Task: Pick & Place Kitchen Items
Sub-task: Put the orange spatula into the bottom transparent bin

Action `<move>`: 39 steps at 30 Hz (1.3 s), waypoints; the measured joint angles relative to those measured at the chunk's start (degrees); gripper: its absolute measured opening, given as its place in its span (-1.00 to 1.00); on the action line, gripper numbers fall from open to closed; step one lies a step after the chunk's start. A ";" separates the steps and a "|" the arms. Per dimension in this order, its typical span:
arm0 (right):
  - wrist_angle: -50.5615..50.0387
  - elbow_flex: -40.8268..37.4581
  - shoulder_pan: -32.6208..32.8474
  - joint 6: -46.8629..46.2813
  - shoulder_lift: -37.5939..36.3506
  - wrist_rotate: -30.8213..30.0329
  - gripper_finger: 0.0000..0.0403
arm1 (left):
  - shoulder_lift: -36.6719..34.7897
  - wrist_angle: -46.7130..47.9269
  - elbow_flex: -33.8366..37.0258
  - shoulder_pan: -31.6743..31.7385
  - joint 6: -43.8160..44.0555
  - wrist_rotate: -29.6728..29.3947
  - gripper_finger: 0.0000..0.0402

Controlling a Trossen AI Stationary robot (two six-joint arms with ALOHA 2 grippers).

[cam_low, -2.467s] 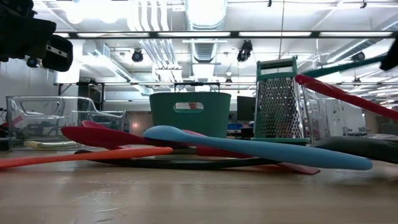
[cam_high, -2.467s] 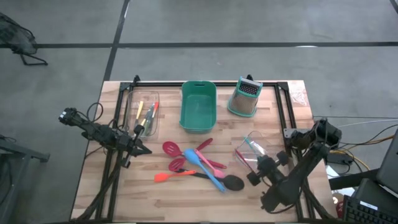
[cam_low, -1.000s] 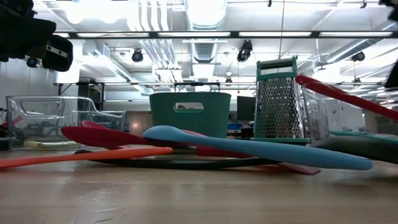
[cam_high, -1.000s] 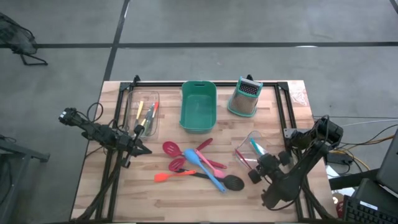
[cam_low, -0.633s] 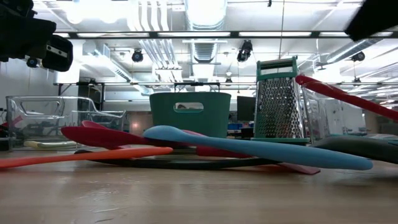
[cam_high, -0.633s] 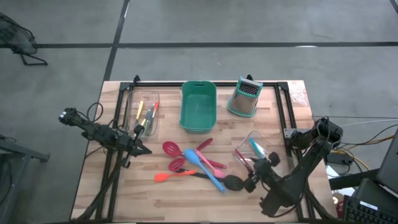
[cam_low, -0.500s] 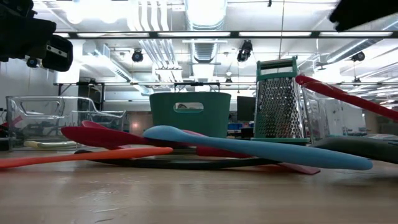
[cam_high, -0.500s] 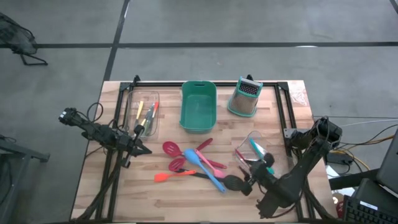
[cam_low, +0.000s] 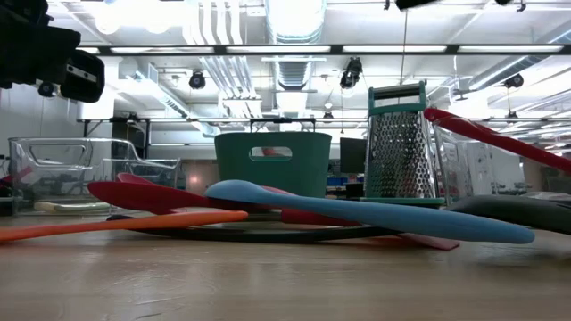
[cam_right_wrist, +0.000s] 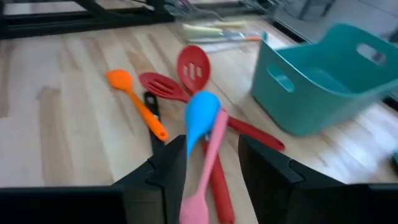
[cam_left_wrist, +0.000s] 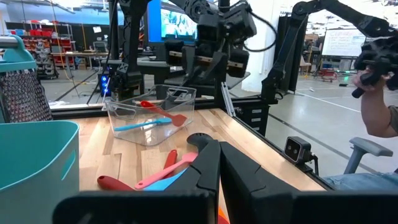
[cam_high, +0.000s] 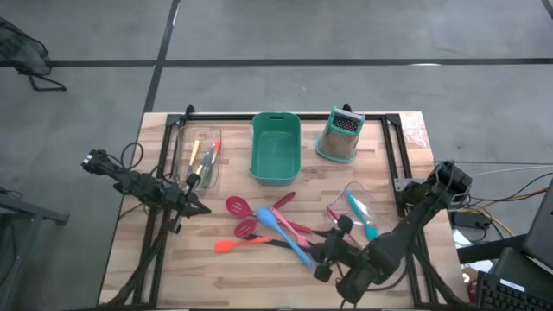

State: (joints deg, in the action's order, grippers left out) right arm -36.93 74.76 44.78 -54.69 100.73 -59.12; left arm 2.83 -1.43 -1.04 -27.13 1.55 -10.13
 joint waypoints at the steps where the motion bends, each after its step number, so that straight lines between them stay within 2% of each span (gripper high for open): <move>1: 1.59 0.00 -0.16 1.97 0.00 0.03 -0.32 | 0.00 0.00 0.00 0.00 -0.01 0.02 -0.94; 9: 8.62 -0.04 -2.18 9.96 3.02 2.39 -0.39 | 0.00 0.02 0.00 0.00 0.01 0.00 -0.94; 15: 18.42 -0.09 -4.71 20.53 7.46 4.94 -0.32 | 0.01 0.04 0.00 0.01 0.00 0.02 -0.94; 25: 33.13 -0.09 -11.84 33.98 12.87 19.40 -0.21 | 0.02 0.04 0.00 0.01 0.00 0.00 -0.94; 32: 34.50 4.86 -15.55 38.95 17.85 26.92 -0.14 | 0.00 0.02 0.00 0.01 0.00 0.04 -0.94; 39: 33.70 12.47 -17.14 45.24 23.55 28.79 -0.05 | 0.00 0.07 0.00 0.02 0.00 0.01 -0.94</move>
State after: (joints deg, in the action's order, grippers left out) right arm -3.22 87.24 27.64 -9.45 124.28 -30.33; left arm 2.83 -1.37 -1.04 -27.11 1.56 -10.12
